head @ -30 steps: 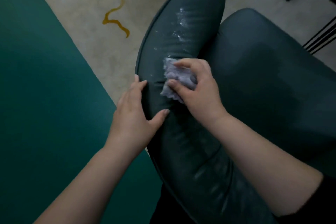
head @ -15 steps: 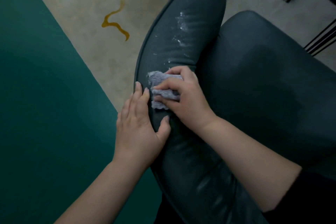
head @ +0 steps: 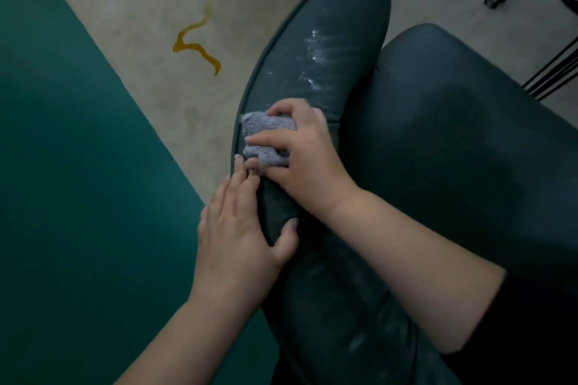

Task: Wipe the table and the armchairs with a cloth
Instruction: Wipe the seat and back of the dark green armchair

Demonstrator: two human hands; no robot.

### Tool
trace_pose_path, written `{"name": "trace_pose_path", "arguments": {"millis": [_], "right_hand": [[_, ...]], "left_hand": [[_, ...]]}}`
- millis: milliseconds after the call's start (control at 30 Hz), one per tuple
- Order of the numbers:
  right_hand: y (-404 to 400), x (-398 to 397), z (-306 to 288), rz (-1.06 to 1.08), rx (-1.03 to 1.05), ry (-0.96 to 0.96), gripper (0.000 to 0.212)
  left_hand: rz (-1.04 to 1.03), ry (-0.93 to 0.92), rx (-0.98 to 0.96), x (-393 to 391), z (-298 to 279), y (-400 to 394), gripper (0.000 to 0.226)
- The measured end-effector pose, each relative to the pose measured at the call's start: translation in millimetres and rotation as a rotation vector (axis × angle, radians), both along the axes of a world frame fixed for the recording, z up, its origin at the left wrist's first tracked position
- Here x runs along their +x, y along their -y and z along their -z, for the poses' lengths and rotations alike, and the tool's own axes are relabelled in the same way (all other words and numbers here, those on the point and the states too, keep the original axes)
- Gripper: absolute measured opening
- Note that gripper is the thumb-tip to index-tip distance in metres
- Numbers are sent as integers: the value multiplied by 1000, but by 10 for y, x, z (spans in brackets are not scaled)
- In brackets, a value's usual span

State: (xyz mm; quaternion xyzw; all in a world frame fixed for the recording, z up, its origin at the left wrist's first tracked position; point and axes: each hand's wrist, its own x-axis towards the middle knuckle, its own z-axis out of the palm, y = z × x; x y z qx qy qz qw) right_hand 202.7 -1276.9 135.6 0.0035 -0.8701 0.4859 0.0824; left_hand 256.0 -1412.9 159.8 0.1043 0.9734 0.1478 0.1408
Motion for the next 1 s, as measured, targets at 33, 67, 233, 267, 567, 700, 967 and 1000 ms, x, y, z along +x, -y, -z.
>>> {"name": "trace_pose_path", "arguments": {"millis": [33, 67, 233, 267, 567, 700, 967, 1000], "right_hand": [[-42, -12, 31, -12, 35, -21, 24], [-110, -13, 75, -6, 50, -45, 23], [-384, 128, 257, 177, -55, 39, 19], [-420, 149, 271, 219, -98, 69, 19], [-69, 46, 134, 101, 35, -101, 48], [-295, 191, 310, 189, -54, -11, 43], [-274, 211, 168, 301, -369, 76, 34], [-216, 222, 176, 242, -332, 58, 36]], "left_hand": [[4, 3, 2, -3, -3, 0, 86], [9, 2, 2, -2, -1, 1, 87], [4, -13, 1, 8, -5, -6, 85], [2, -14, 1, 9, -1, -11, 86], [8, -8, 3, 5, 13, -9, 87], [20, -5, -17, 14, -1, -2, 85], [-5, -12, 14, -38, -74, -18, 82], [-11, -16, 23, -62, -72, -32, 81]]}}
